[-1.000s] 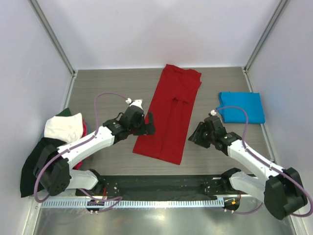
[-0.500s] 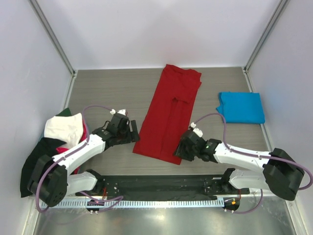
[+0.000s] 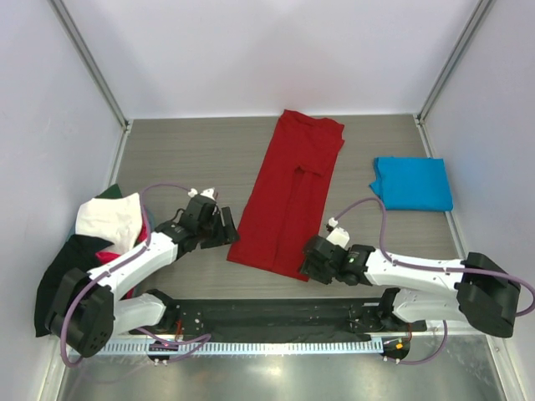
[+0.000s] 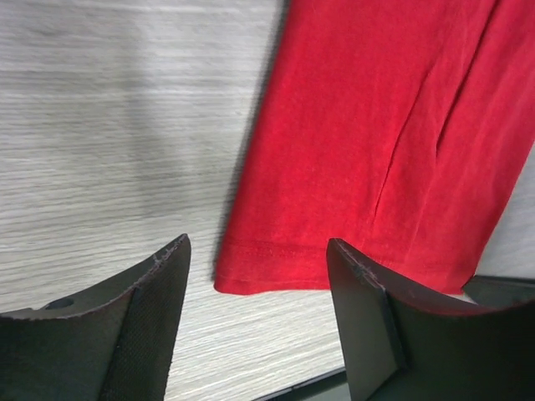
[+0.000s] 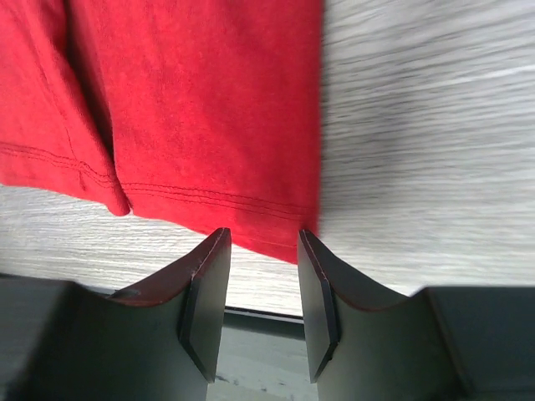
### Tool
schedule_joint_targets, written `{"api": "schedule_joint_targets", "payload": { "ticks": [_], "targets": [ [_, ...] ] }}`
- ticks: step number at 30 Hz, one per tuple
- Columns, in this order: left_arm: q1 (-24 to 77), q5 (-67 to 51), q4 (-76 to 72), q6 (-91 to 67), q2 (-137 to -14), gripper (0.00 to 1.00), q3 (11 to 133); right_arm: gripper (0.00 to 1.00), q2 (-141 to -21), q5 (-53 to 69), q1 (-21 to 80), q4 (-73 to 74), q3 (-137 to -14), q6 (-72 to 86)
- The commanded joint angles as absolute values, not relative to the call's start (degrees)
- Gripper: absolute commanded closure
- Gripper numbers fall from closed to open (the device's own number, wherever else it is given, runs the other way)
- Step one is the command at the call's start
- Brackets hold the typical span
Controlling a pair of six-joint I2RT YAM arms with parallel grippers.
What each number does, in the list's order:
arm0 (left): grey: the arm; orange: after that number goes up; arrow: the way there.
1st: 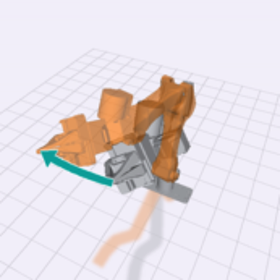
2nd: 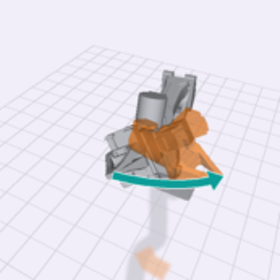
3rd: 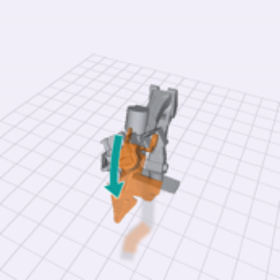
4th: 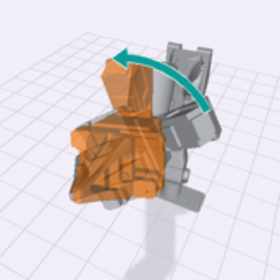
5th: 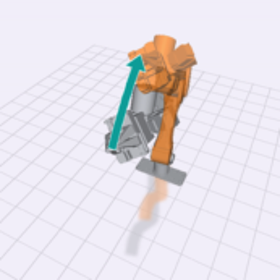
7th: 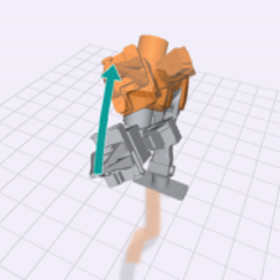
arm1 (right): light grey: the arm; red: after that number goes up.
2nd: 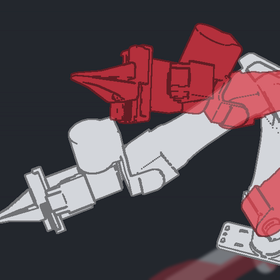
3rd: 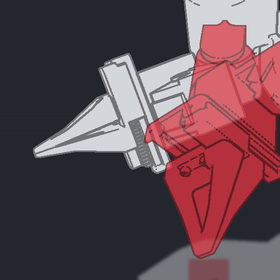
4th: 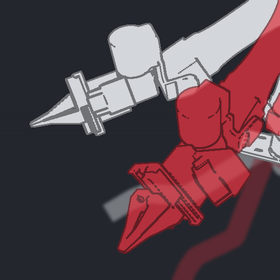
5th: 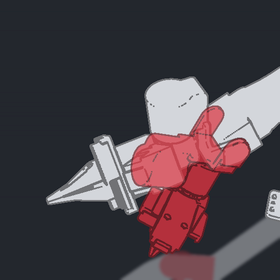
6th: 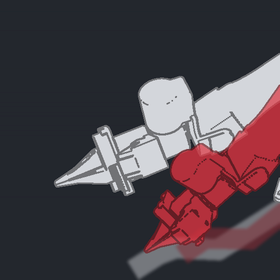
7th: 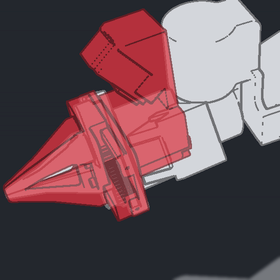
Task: Fold and stack the t-shirts
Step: Fold the tshirt
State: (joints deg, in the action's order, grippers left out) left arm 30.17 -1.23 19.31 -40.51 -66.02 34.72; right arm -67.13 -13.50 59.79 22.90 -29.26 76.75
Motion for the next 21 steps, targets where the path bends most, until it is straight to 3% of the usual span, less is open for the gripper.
{"api": "schedule_joint_targets", "payload": {
  "ticks": [1,7,21],
  "targets": [
    [29.9,-5.1,16.5,-40.1,-66.6,0.34,33.8,0.57,-63.3,-18.6,60.3,27.7,-30.1,78.6],
    [30.0,-6.2,15.9,-40.1,-65.9,0.39,32.4,0.57,-59.3,-18.4,60.2,28.7,-27.3,80.7],
    [29.9,-5.8,17.3,-39.7,-65.1,0.40,32.2,0.62,-66.5,-16.1,60.4,21.6,-26.8,79.9]
  ]
}}
